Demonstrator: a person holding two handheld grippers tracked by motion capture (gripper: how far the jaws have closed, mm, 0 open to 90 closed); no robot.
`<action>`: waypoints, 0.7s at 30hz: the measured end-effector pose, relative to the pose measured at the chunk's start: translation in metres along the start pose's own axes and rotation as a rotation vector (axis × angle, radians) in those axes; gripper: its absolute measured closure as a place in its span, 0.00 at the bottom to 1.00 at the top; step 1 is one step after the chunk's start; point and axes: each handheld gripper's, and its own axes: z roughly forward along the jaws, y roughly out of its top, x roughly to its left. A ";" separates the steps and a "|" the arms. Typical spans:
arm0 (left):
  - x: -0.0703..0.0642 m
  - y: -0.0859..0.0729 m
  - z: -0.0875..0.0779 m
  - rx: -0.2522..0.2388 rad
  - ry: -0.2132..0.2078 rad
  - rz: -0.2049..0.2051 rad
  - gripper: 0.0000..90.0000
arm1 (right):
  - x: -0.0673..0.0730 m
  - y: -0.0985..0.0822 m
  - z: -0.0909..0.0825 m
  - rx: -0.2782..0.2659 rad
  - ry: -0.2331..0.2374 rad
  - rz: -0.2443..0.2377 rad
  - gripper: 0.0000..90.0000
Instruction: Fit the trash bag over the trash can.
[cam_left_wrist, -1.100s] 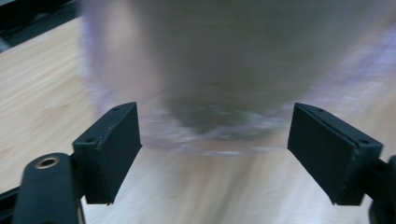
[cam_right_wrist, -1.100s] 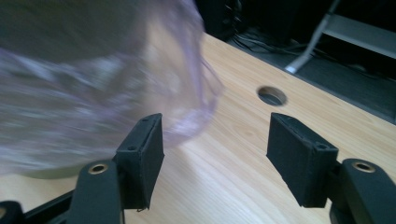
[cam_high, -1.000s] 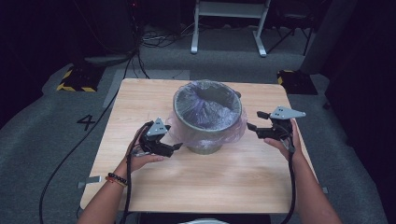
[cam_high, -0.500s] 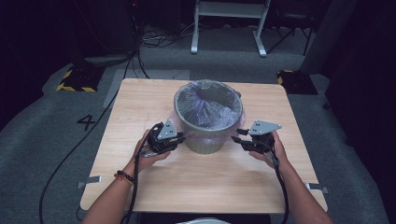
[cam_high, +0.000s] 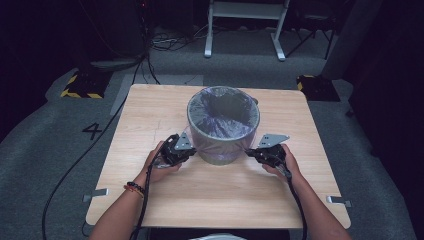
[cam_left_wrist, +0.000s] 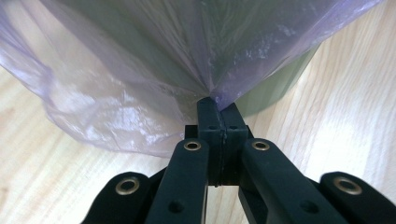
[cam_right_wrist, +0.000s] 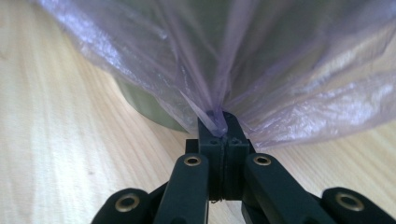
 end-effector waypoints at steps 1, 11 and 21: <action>0.000 -0.002 0.002 0.002 -0.001 -0.009 1.00 | -0.002 -0.002 0.001 0.001 0.000 0.013 1.00; 0.004 -0.011 0.007 -0.012 -0.002 -0.050 0.94 | -0.012 -0.013 0.010 0.014 0.001 0.084 1.00; 0.003 -0.017 -0.007 -0.057 0.001 -0.136 0.31 | -0.019 -0.019 0.003 -0.020 0.011 0.144 0.62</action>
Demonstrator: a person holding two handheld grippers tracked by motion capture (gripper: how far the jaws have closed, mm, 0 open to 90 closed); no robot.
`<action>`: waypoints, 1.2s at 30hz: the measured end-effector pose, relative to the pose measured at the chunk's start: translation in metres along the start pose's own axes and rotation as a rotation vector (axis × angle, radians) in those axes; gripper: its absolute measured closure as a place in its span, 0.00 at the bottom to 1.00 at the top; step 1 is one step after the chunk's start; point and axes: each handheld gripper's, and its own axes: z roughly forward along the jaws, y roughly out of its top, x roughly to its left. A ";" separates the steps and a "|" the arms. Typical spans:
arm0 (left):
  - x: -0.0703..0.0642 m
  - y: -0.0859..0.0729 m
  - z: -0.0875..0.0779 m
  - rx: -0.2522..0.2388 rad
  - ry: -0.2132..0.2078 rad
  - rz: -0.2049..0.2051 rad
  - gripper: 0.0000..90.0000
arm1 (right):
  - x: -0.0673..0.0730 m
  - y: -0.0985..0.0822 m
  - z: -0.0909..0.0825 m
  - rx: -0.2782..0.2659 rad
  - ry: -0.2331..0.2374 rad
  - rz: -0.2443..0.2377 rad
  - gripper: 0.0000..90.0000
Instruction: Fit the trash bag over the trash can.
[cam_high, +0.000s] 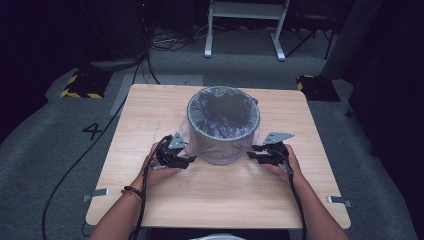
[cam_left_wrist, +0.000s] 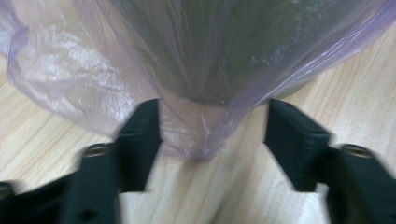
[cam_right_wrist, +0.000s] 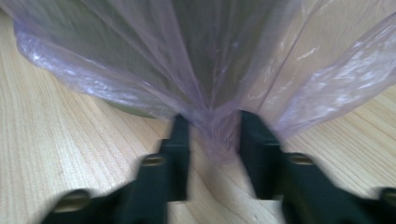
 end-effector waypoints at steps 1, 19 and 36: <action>-0.001 -0.001 -0.002 0.005 0.007 -0.009 0.27 | -0.001 -0.001 -0.003 -0.005 0.003 0.012 0.57; -0.031 -0.031 -0.022 0.087 -0.038 -0.014 0.17 | 0.006 -0.014 -0.055 -0.151 -0.061 0.059 0.22; -0.039 -0.045 -0.023 0.082 -0.050 -0.016 0.17 | 0.017 0.026 -0.087 -0.307 -0.142 -0.006 0.23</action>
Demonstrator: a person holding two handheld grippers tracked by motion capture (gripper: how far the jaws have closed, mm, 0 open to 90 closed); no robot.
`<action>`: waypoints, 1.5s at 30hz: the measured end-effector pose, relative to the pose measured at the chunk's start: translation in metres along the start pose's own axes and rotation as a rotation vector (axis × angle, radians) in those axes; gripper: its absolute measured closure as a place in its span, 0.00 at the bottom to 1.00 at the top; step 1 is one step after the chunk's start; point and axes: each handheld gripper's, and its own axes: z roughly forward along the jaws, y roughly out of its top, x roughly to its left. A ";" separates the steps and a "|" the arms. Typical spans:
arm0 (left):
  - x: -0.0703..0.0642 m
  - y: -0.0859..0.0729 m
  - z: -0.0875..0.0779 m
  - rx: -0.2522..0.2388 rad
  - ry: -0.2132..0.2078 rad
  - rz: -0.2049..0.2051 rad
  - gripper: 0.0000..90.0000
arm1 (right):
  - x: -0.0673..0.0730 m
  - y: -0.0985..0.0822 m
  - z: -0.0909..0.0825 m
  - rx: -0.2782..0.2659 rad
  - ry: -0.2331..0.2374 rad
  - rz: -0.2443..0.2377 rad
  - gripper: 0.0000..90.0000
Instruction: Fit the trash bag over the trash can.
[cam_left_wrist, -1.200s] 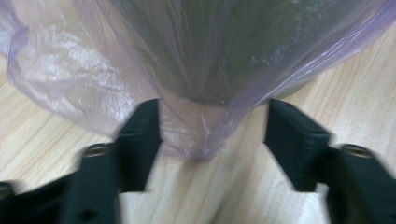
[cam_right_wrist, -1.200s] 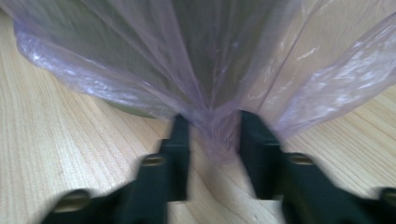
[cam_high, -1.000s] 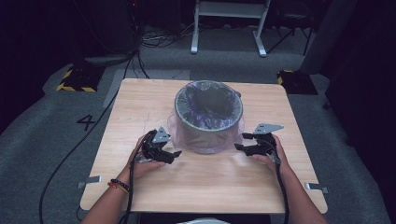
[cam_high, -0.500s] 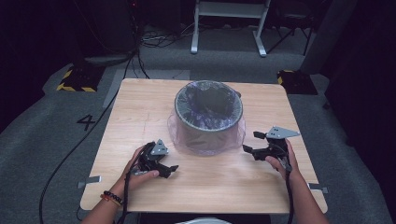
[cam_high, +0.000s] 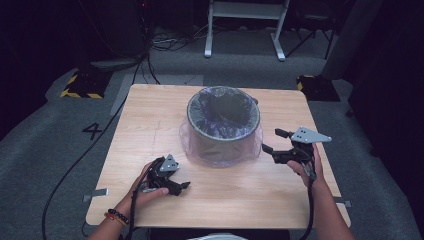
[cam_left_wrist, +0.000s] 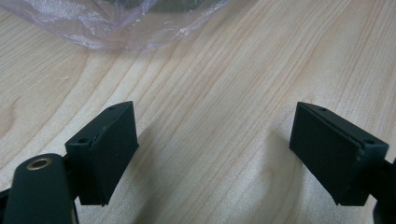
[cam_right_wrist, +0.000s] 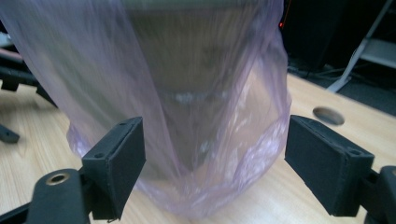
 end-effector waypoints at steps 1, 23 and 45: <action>0.000 0.000 0.000 0.001 -0.003 0.002 0.17 | 0.000 0.003 -0.001 -0.010 0.007 0.003 0.22; -0.001 -0.001 -0.001 -0.004 -0.004 0.004 0.17 | -0.001 0.100 0.008 -0.052 0.016 -0.094 0.21; -0.001 -0.001 -0.001 -0.006 -0.004 0.006 0.17 | 0.001 0.127 0.054 0.043 0.032 -0.138 0.20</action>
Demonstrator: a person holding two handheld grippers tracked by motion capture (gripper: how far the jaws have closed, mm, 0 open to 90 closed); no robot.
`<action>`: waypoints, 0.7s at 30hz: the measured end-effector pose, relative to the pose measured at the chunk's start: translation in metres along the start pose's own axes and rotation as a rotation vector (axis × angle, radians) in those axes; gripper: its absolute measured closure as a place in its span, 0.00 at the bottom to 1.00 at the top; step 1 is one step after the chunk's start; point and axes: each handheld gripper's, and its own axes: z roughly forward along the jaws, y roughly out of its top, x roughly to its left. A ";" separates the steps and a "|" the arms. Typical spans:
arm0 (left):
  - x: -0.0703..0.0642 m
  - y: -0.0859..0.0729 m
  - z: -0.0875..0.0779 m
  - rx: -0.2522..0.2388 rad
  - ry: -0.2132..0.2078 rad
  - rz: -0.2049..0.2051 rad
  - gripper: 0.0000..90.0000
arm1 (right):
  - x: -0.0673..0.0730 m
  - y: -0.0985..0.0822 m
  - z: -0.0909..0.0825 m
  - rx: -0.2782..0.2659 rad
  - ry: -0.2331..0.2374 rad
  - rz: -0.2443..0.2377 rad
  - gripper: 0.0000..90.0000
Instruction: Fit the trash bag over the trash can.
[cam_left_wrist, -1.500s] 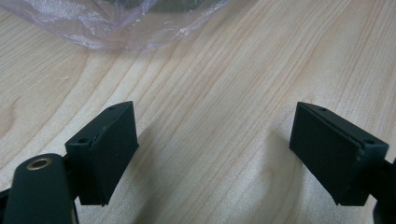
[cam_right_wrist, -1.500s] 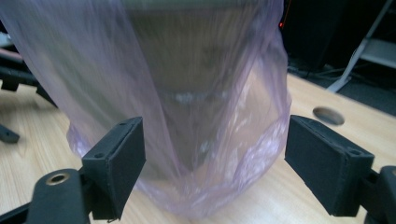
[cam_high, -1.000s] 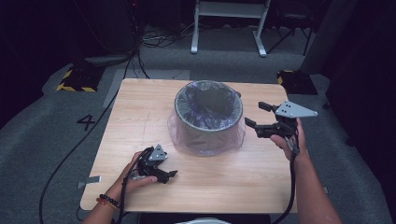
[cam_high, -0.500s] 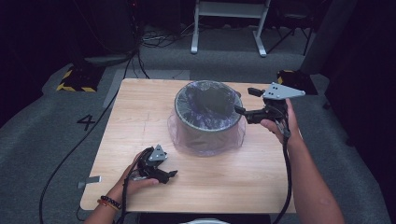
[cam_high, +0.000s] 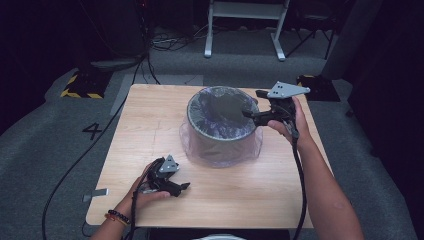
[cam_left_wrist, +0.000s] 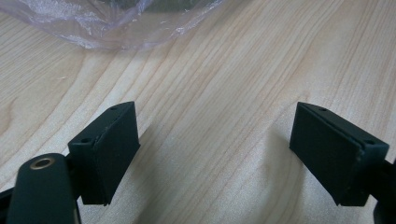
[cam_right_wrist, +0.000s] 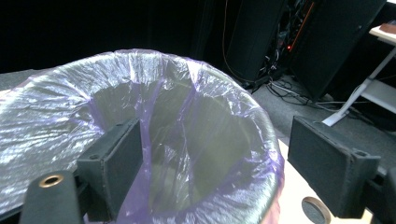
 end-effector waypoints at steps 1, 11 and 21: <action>0.000 0.000 0.000 0.000 0.000 0.000 0.17 | 0.000 0.000 0.002 0.000 0.003 0.000 0.20; 0.000 0.000 0.000 0.001 0.000 0.000 0.17 | 0.003 0.003 0.016 0.022 0.017 -0.005 0.21; 0.000 0.000 0.000 0.001 -0.002 0.000 0.17 | 0.008 0.007 0.032 0.060 0.047 0.000 0.21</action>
